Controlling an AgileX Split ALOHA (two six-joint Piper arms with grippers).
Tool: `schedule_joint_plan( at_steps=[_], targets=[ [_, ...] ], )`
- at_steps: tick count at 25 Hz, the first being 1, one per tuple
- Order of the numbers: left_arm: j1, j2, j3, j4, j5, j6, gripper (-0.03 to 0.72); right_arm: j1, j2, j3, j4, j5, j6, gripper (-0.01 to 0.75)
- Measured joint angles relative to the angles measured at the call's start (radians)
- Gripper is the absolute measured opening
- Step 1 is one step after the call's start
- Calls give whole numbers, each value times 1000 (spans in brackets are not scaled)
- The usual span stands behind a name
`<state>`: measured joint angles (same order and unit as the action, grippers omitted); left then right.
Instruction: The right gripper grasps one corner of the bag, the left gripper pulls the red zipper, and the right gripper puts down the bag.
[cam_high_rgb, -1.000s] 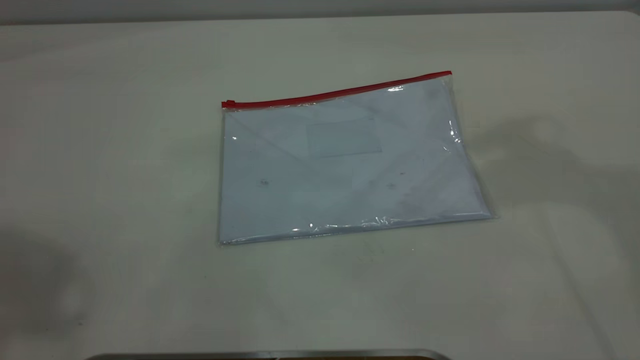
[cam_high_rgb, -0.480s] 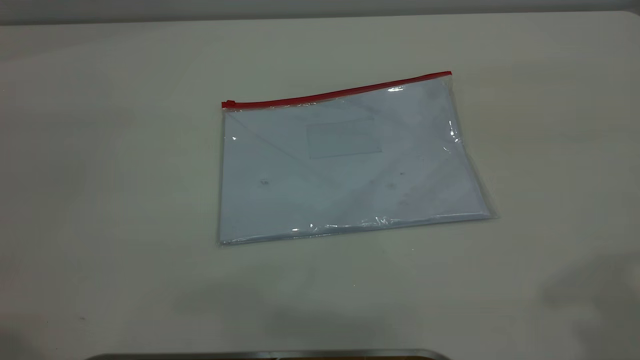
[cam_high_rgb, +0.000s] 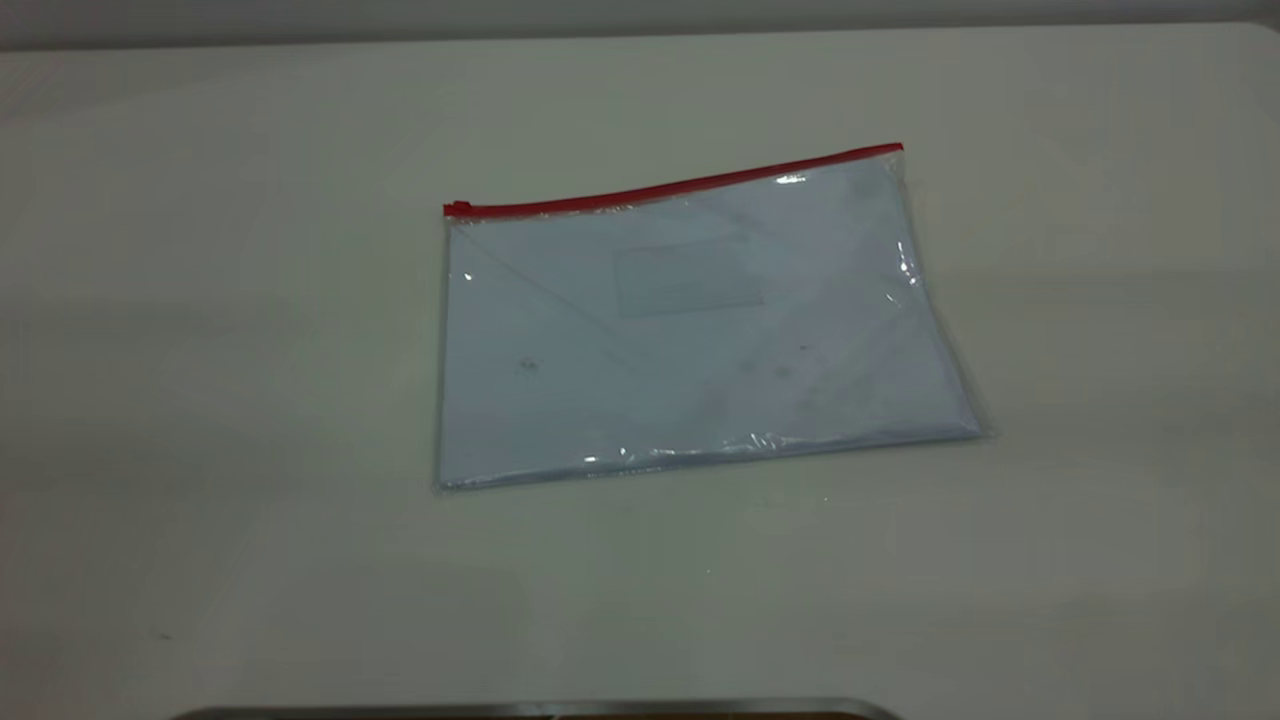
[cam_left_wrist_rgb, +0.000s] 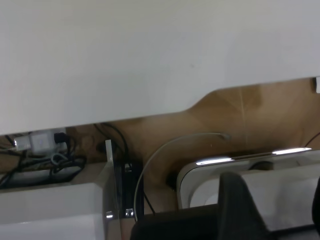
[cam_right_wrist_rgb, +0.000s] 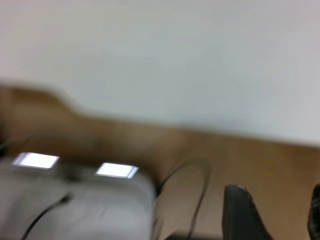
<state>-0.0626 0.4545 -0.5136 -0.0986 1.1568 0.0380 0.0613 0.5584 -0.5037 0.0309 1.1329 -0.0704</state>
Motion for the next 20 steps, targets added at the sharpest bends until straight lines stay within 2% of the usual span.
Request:
schedule_joint_plan(
  at_steps=[4, 20],
  targets=[
    [0, -58, 20, 27, -38, -3, 425, 0, -63, 23, -43, -21, 22, 369],
    [0, -135, 27, 36, -38, -3, 425, 0, -92, 24, -26, -22, 24, 369]
  ],
)
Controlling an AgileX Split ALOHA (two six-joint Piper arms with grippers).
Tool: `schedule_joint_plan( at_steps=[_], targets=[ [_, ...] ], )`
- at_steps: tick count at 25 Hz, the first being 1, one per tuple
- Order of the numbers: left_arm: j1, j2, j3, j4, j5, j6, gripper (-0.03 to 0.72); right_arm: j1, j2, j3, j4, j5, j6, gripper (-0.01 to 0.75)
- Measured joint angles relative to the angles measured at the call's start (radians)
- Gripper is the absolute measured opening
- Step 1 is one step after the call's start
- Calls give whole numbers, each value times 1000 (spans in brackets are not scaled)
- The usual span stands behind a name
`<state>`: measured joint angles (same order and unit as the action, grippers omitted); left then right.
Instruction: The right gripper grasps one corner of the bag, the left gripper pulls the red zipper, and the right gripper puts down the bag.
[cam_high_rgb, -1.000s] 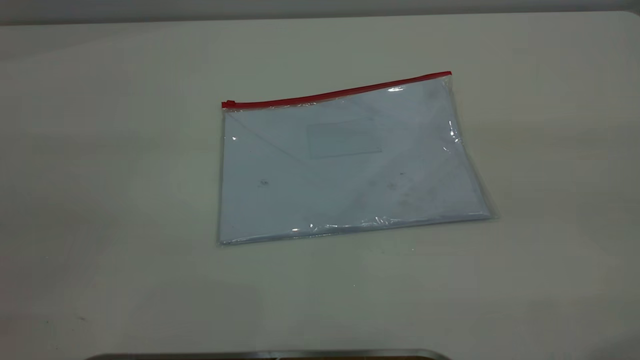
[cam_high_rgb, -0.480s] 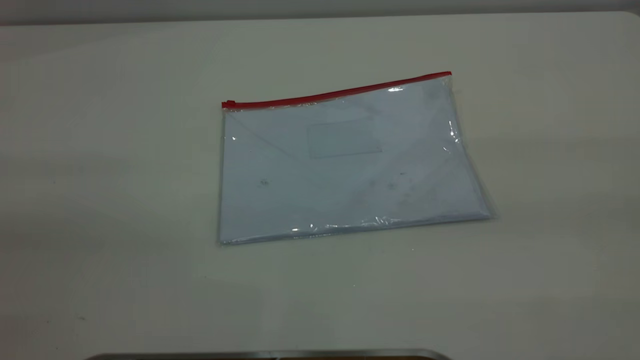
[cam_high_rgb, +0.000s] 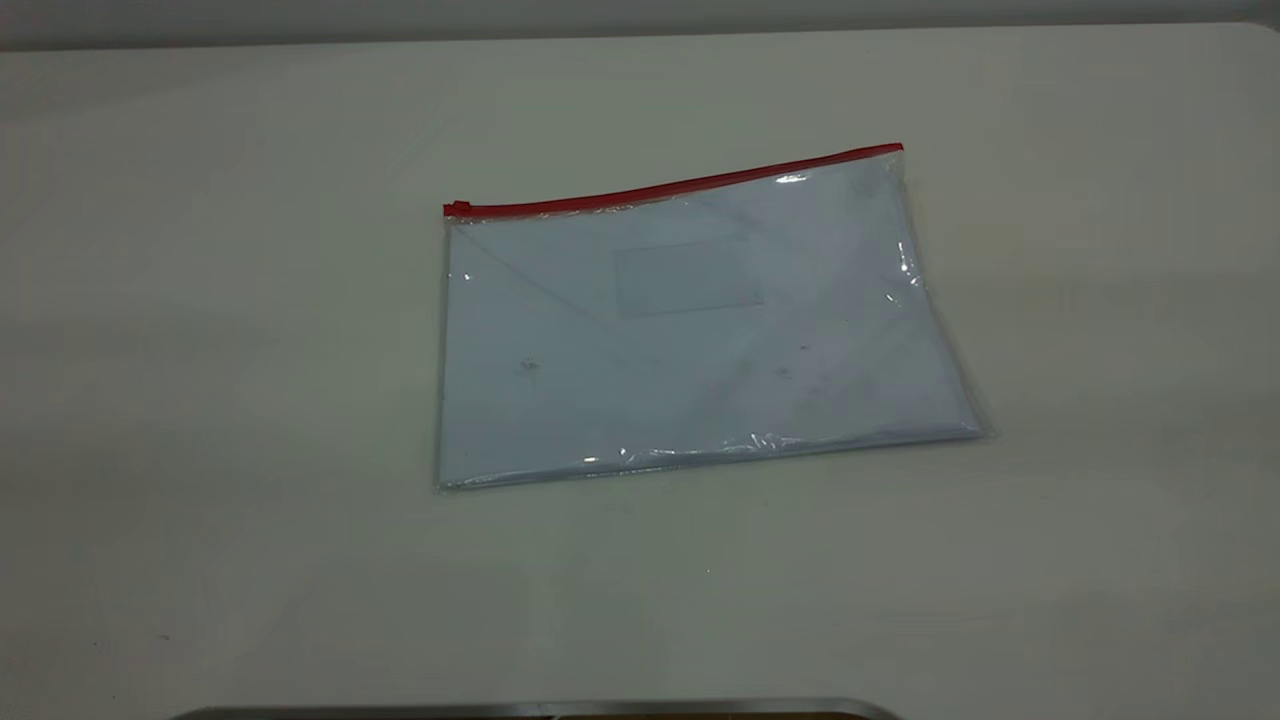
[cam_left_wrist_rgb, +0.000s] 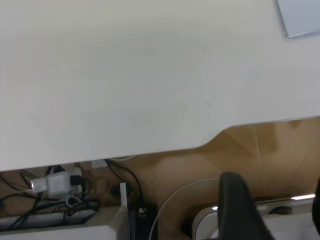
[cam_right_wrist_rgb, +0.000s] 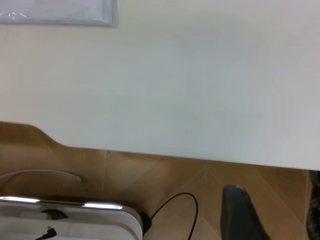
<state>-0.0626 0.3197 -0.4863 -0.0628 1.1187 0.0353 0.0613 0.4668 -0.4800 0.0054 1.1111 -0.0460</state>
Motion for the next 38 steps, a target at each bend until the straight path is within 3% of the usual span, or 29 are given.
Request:
schedule_joint_plan(
  at_steps=[5, 9, 14, 20, 38],
  targets=[
    [6, -10, 0, 0, 0, 0, 425, -9, -64, 0, 8, 0, 0, 369],
    [72, -39, 0, 0, 0, 0, 425, -56, -214, 0, 18, 1, 0, 369],
    [143, -151, 0, 0, 0, 0, 425, -63, -429, 0, 18, 8, 0, 369],
    [149, -330, 0, 0, 9, 0, 425, -63, -483, 0, 18, 17, 0, 369],
    [149, -338, 0, -2, 15, 0, 425, -63, -483, 0, 18, 17, 0, 369]
  ],
)
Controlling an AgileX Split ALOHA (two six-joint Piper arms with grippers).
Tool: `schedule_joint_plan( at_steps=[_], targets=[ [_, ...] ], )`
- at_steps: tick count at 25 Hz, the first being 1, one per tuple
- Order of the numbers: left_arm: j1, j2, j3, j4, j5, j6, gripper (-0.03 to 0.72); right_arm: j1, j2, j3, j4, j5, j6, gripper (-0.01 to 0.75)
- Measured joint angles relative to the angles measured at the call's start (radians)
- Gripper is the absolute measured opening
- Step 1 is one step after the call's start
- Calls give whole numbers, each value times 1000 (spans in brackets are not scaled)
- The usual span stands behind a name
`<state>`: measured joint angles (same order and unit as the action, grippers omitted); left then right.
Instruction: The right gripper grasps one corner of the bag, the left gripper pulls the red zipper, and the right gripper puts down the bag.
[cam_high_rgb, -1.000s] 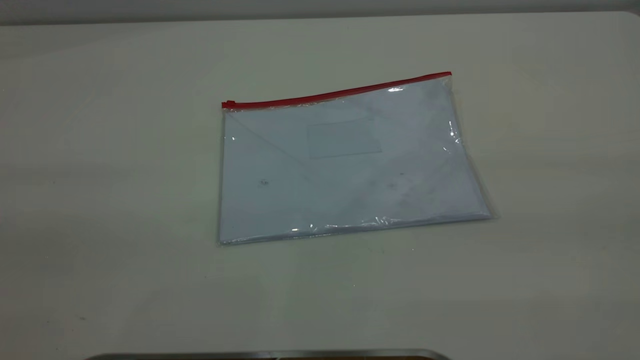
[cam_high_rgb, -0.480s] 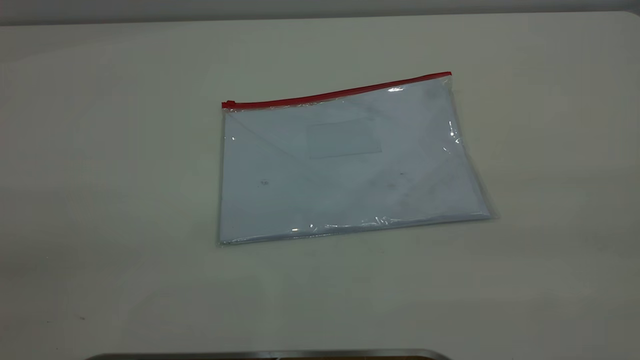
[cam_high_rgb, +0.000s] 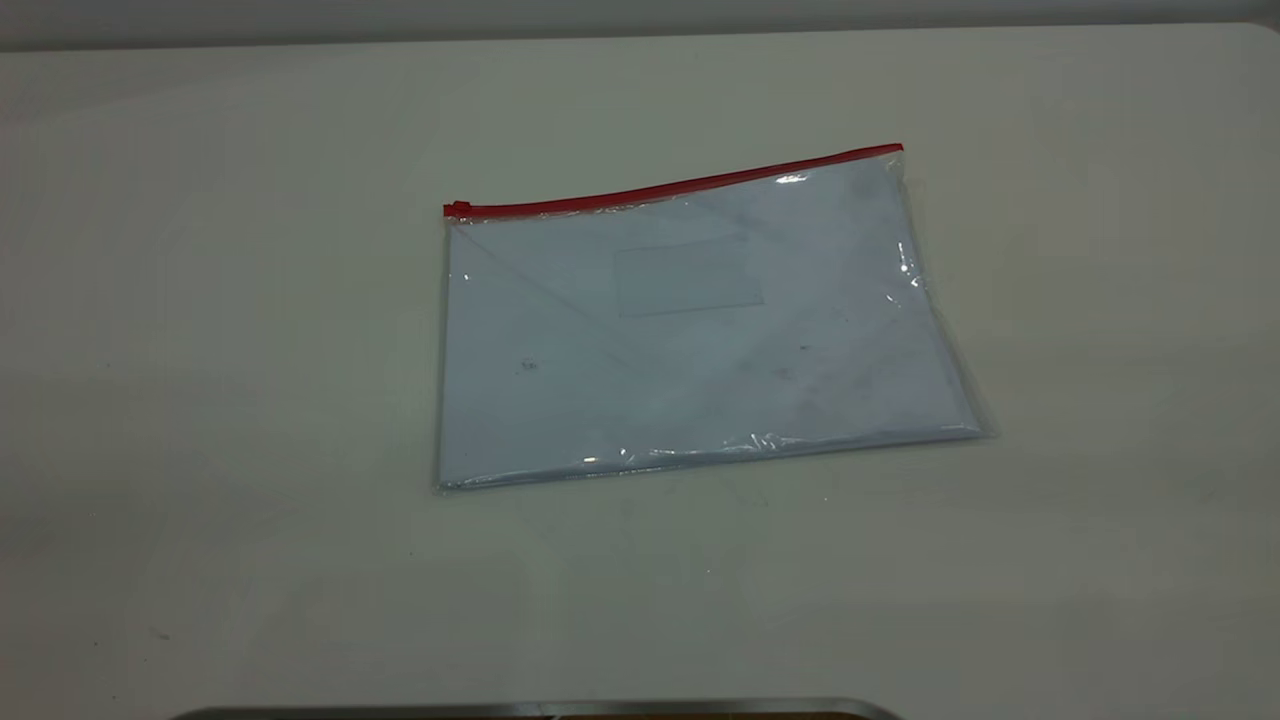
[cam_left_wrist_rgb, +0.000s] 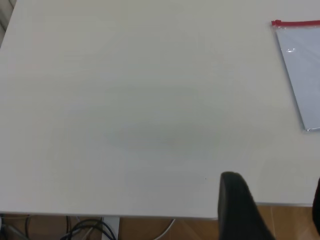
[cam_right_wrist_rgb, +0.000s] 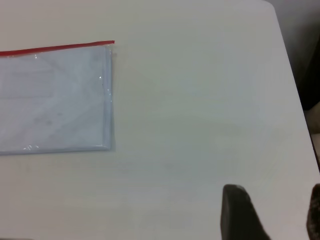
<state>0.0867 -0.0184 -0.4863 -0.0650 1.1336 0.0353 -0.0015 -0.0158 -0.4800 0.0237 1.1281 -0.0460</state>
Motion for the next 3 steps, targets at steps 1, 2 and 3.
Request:
schedule_joint_plan(
  at_steps=[1, 2, 3],
  targets=[
    [0, 0, 0, 0, 0, 0, 425, 0, 0, 0, 0, 0, 0, 369],
    [0, 0, 0, 0, 0, 0, 425, 0, 0, 0, 0, 0, 0, 369],
    [0, 0, 0, 0, 0, 0, 425, 0, 0, 0, 0, 0, 0, 369]
  ],
)
